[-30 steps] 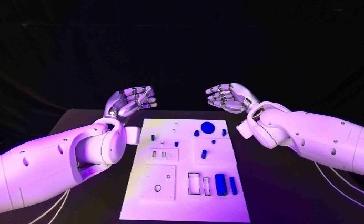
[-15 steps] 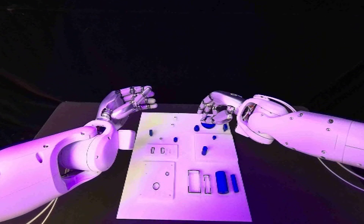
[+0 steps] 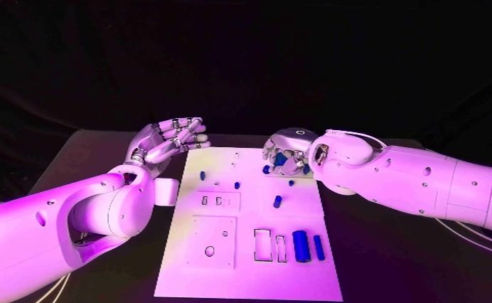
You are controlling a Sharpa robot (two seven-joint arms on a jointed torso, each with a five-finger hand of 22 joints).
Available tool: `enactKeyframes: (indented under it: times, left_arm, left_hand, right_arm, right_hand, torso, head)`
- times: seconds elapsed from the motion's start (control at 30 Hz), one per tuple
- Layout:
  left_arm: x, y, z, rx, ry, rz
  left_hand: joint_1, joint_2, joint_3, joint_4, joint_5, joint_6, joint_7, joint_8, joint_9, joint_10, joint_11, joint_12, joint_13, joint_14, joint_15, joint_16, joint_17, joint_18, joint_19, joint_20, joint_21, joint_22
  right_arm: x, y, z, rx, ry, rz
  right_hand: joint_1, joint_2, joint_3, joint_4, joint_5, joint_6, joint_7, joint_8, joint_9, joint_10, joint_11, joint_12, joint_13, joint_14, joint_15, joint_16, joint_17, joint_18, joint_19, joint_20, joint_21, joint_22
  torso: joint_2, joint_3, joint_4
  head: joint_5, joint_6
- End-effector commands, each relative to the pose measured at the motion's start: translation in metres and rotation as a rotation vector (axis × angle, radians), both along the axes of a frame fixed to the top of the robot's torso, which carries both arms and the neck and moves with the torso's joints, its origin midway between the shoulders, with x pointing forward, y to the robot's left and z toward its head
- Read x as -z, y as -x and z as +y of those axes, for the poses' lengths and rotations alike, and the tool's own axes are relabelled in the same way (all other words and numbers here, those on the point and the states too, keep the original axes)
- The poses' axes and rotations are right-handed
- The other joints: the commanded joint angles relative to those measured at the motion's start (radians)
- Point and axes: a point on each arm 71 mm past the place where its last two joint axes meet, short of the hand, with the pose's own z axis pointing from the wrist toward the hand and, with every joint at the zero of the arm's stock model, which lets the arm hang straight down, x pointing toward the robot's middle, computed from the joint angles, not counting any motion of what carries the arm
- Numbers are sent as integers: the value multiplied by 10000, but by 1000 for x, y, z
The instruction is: Assemble the parts on the task board
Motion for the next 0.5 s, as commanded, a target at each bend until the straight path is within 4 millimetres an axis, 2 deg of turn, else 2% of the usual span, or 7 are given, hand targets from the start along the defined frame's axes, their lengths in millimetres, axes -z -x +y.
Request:
enactKeyframes:
  times: [0.03, 0.23, 0.5]
  left_arm:
    - [-2, 1, -3, 293, 156, -22]
    - [-3, 2, -2, 310, 158, -4]
    - [-3, 2, -1, 312, 153, 20]
  left_hand:
    - [-38, -81, 77, 9, -45, 89, 10, 40, -17, 64, 22, -48, -13, 69, -11, 6, 8, 149, 60, 17, 31, -14]
    - [-42, -83, 78, 9, -46, 88, 11, 38, -17, 64, 23, -52, -13, 69, -10, 4, 10, 148, 61, 17, 30, -15]
    - [-77, -97, 85, 12, -50, 81, 23, 23, -25, 62, 30, -82, -16, 63, -5, -11, 20, 145, 65, 16, 21, -24]
  right_arm:
    - [2, -2, 1, 114, 837, -288]
    - [3, -2, 3, 120, 936, -381]
    - [6, -3, 6, 120, 1066, -354]
  right_hand:
    - [75, -35, 26, 68, 36, -23, 30, -43, 47, -111, 19, -42, 30, 362, 97, 231, 253, -149, 91, 20, 242, 344]
    - [105, -11, 61, 107, 27, -6, 36, -52, 107, -117, 25, -21, 79, 393, 112, 467, 521, -214, 227, 54, 540, 791]
    - [140, 36, 136, 146, 32, 67, 20, -28, 177, -54, 10, 11, 132, 419, 111, 645, 705, -267, 343, 69, 771, 1142]
  torso:
    - [117, -33, 53]
    - [165, -34, 121]
    - [208, -42, 152]
  head:
    - [-30, 4]
    - [-75, -26]
    - [-108, -39]
